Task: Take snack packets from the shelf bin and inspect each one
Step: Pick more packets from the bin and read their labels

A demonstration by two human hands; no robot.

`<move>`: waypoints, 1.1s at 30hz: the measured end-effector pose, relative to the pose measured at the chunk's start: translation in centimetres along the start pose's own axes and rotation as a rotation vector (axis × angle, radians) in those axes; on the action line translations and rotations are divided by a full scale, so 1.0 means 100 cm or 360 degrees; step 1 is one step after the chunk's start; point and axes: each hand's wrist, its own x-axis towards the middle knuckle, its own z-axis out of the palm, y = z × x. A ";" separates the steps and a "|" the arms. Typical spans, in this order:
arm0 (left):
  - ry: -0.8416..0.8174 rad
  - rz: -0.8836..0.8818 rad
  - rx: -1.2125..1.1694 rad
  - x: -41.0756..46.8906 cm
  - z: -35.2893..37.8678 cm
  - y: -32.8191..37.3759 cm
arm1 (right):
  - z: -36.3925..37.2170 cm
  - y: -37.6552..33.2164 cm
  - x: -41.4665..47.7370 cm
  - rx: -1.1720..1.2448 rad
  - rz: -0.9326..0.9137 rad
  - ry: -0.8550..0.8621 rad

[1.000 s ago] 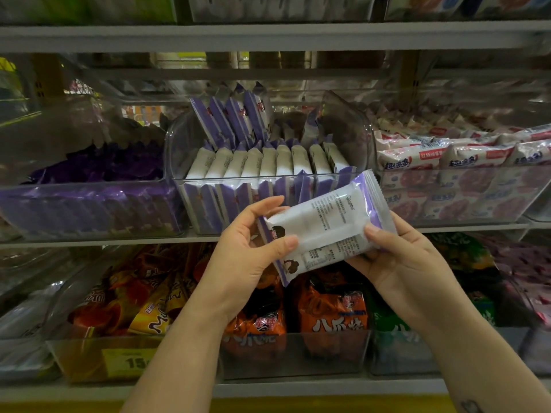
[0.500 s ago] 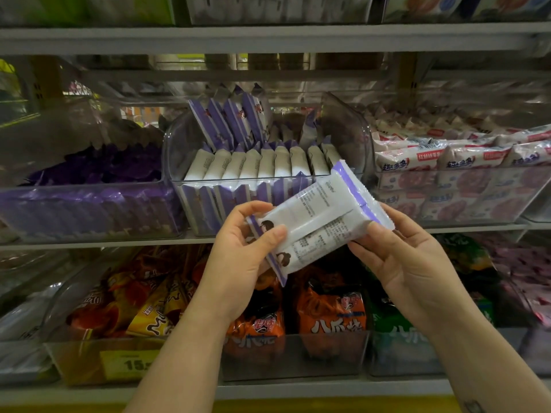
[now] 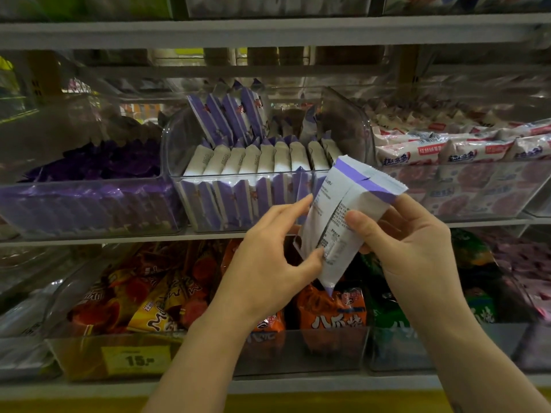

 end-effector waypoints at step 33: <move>-0.0033 -0.0453 -0.0345 -0.004 -0.005 0.004 | -0.010 -0.008 0.003 -0.0263 0.0189 -0.0678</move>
